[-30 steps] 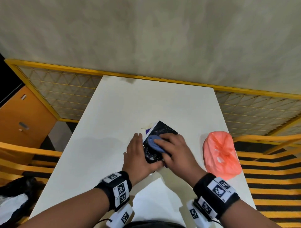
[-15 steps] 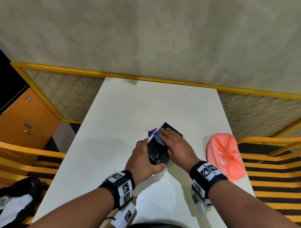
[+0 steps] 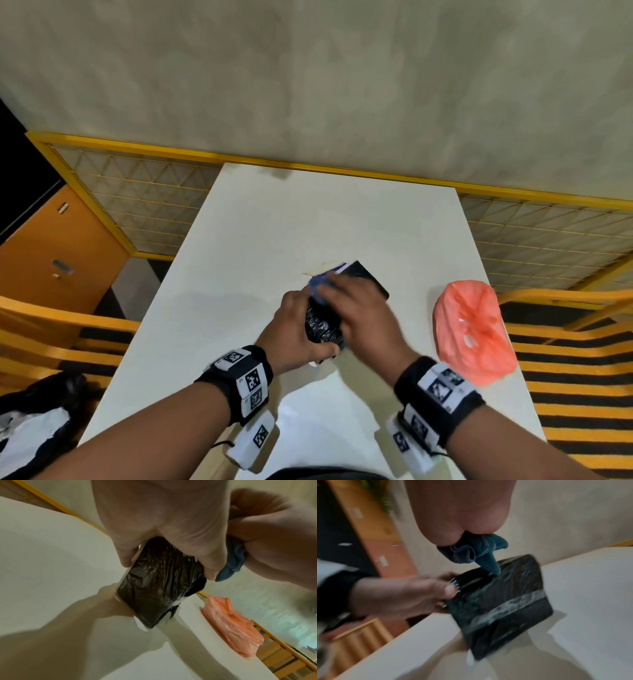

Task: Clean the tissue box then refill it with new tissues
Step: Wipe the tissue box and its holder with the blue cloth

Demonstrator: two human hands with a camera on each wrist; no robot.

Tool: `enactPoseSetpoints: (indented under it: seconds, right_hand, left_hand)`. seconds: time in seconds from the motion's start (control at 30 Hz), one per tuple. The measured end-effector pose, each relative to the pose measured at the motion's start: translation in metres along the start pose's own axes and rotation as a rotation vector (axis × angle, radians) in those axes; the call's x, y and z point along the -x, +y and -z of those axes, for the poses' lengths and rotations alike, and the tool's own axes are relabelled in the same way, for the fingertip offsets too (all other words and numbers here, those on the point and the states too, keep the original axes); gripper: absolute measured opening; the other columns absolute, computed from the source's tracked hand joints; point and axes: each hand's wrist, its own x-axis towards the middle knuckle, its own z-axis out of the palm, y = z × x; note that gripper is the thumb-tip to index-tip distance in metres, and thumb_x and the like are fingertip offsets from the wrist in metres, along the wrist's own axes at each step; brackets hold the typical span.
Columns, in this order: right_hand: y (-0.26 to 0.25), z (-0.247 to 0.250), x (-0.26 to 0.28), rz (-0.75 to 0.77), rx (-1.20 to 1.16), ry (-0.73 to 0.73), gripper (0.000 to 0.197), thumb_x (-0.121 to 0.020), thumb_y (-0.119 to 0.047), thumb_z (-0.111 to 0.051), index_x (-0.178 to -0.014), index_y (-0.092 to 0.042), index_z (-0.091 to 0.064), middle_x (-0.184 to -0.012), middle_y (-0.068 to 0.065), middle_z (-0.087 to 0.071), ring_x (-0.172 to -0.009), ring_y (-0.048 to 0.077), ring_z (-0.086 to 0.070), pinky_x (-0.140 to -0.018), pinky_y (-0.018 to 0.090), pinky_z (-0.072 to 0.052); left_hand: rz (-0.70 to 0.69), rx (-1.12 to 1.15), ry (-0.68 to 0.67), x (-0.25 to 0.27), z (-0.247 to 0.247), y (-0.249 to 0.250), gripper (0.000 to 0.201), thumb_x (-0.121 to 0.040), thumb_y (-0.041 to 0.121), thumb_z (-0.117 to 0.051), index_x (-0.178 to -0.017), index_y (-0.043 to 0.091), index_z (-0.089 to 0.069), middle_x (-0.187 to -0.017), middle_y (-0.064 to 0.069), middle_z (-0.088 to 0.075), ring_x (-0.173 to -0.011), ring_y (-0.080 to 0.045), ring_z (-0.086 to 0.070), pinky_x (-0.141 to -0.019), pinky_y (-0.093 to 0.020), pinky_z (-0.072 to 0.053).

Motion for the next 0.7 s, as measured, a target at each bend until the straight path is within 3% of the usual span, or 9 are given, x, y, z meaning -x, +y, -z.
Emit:
enactPoseSetpoints:
  seconds: [0.07, 0.13, 0.17, 0.2, 0.27, 0.37, 0.47, 0.57, 0.7]
  right_hand:
    - [-0.018, -0.015, 0.016, 0.09, 0.064, -0.092, 0.046, -0.078, -0.016, -0.05, -0.121, -0.014, -0.066, -0.129, 0.012, -0.063, -0.109, 0.035, -0.061, -0.091, 0.045, -0.051]
    - [-0.015, -0.026, 0.03, 0.054, 0.108, -0.195, 0.05, -0.081, -0.022, -0.049, -0.129, -0.013, -0.061, -0.139, 0.01, -0.056, -0.124, 0.033, -0.053, -0.102, 0.049, -0.045]
    - [-0.009, -0.027, 0.034, 0.043, 0.131, -0.216, 0.051, -0.082, -0.022, -0.048, -0.131, -0.014, -0.059, -0.141, 0.009, -0.055, -0.128, 0.032, -0.051, -0.106, 0.051, -0.041]
    - [-0.002, -0.028, 0.034, 0.039, 0.147, -0.235, 0.052, -0.081, -0.022, -0.047, -0.131, -0.014, -0.059, -0.141, 0.009, -0.055, -0.129, 0.032, -0.05, -0.107, 0.051, -0.039]
    - [0.011, -0.026, 0.028, 0.022, 0.159, -0.277, 0.054, -0.078, -0.02, -0.044, -0.129, -0.012, -0.06, -0.139, 0.011, -0.056, -0.128, 0.033, -0.052, -0.106, 0.052, -0.039]
    - [0.031, -0.018, 0.017, -0.062, 0.139, -0.281, 0.056, -0.076, -0.016, -0.038, -0.126, -0.007, -0.062, -0.137, 0.015, -0.057, -0.125, 0.037, -0.053, -0.103, 0.055, -0.043]
    - [0.048, -0.01, 0.01, -0.121, 0.132, -0.219, 0.053, -0.078, -0.012, -0.036, -0.121, 0.0, -0.065, -0.134, 0.021, -0.058, -0.121, 0.04, -0.057, -0.102, 0.055, -0.044]
    - [0.061, -0.011, 0.008, -0.17, 0.133, -0.178, 0.053, -0.078, -0.009, -0.036, -0.123, 0.0, -0.063, -0.136, 0.022, -0.056, -0.12, 0.038, -0.056, -0.106, 0.044, -0.042]
    - [0.071, -0.011, 0.003, -0.283, 0.065, -0.073, 0.059, -0.069, 0.014, -0.056, -0.126, 0.0, -0.061, -0.136, 0.024, -0.054, -0.115, 0.037, -0.055, -0.101, 0.035, -0.042]
  left_hand:
    - [-0.036, 0.025, 0.018, 0.001, -0.002, -0.008, 0.069, -0.061, 0.037, -0.075, -0.121, 0.037, -0.042, -0.114, 0.009, -0.054, -0.111, -0.019, -0.057, -0.098, -0.034, -0.049]
    - [-0.075, 0.034, 0.006, 0.004, -0.003, -0.009, 0.077, -0.065, 0.044, -0.072, -0.128, 0.052, -0.029, -0.129, 0.007, -0.051, -0.124, -0.014, -0.05, -0.11, -0.022, -0.035]
    - [-0.104, 0.008, 0.011, 0.003, -0.004, -0.009, 0.078, -0.066, 0.044, -0.073, -0.127, 0.059, -0.026, -0.133, 0.004, -0.051, -0.129, -0.014, -0.047, -0.113, -0.024, -0.032]
    - [-0.096, 0.014, 0.014, 0.002, -0.004, -0.007, 0.075, -0.065, 0.04, -0.075, -0.122, 0.063, -0.032, -0.128, 0.003, -0.054, -0.126, -0.015, -0.049, -0.111, -0.029, -0.036]
    - [-0.076, 0.051, 0.047, 0.001, -0.003, -0.003, 0.067, -0.061, 0.036, -0.081, -0.116, 0.05, -0.046, -0.114, 0.007, -0.055, -0.113, -0.012, -0.054, -0.099, -0.035, -0.048]
    - [0.035, 0.014, 0.032, 0.003, -0.001, -0.002, 0.099, -0.055, 0.047, -0.084, -0.14, 0.029, -0.036, -0.127, 0.009, -0.044, -0.115, -0.007, -0.051, -0.098, -0.029, -0.048]
    - [0.068, -0.014, 0.01, 0.005, 0.0, -0.001, 0.111, -0.056, 0.053, -0.083, -0.147, 0.025, -0.027, -0.132, 0.009, -0.038, -0.119, -0.009, -0.049, -0.101, -0.03, -0.047]
    - [0.07, -0.03, -0.001, 0.005, 0.001, 0.001, 0.114, -0.057, 0.055, -0.083, -0.149, 0.023, -0.024, -0.136, 0.008, -0.037, -0.123, -0.01, -0.048, -0.102, -0.03, -0.046]
    - [0.074, -0.041, -0.01, 0.006, 0.002, 0.002, 0.117, -0.057, 0.057, -0.082, -0.15, 0.022, -0.021, -0.139, 0.004, -0.035, -0.126, -0.014, -0.047, -0.105, -0.034, -0.045]
